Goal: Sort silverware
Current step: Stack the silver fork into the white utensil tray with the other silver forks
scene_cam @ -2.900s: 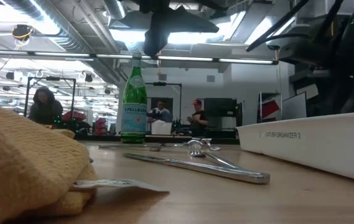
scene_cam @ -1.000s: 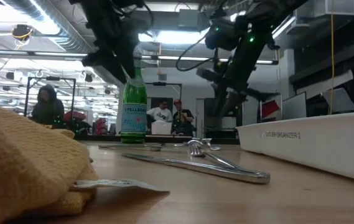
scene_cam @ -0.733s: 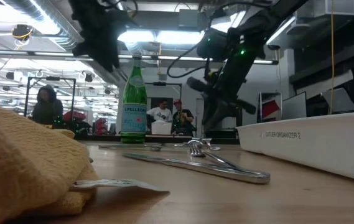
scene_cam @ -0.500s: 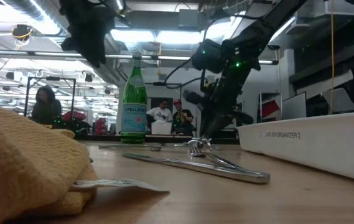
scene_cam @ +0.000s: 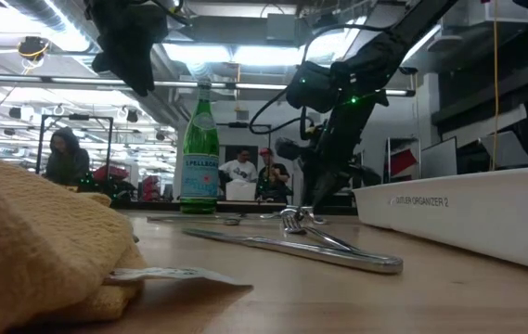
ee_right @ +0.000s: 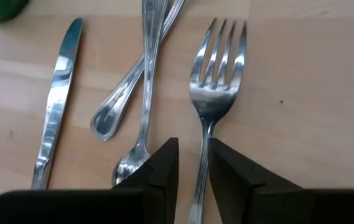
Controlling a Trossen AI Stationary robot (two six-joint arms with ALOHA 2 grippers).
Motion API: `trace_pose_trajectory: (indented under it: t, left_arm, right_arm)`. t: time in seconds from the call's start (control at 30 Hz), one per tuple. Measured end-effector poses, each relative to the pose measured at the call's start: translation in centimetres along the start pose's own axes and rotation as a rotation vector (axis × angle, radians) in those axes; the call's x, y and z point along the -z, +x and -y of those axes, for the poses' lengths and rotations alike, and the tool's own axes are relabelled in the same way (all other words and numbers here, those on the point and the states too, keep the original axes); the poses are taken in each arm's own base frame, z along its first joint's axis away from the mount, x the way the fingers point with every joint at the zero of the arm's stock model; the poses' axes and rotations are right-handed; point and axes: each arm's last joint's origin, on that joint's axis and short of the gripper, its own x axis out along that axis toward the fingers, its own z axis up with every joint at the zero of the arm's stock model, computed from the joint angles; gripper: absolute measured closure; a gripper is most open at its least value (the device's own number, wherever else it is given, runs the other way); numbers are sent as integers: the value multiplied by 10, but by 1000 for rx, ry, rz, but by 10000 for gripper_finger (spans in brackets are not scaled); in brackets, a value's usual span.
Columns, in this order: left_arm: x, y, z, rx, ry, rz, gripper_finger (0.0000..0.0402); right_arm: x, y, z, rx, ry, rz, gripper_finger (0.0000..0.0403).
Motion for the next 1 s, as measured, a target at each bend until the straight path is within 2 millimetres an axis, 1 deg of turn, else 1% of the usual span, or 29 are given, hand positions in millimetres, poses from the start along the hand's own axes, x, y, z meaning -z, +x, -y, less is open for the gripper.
trace_pose_trajectory:
  t: [0.37, 0.5, 0.77, 1.0]
  left_arm:
    - [0, 0, 0, 0, -13, 0, 284]
    - [0, 0, 0, 0, -15, 0, 284]
    - [0, 0, 0, 0, -15, -1, 284]
    - [0, 0, 0, 0, -13, -1, 284]
  right_arm:
    - [0, 0, 1, 20, -2, 23, 315]
    - [1, 3, 3, 41, -9, 13, 315]
    - [3, 12, 4, 49, -6, 25, 315]
    - [5, 27, 8, 76, 36, 11, 315]
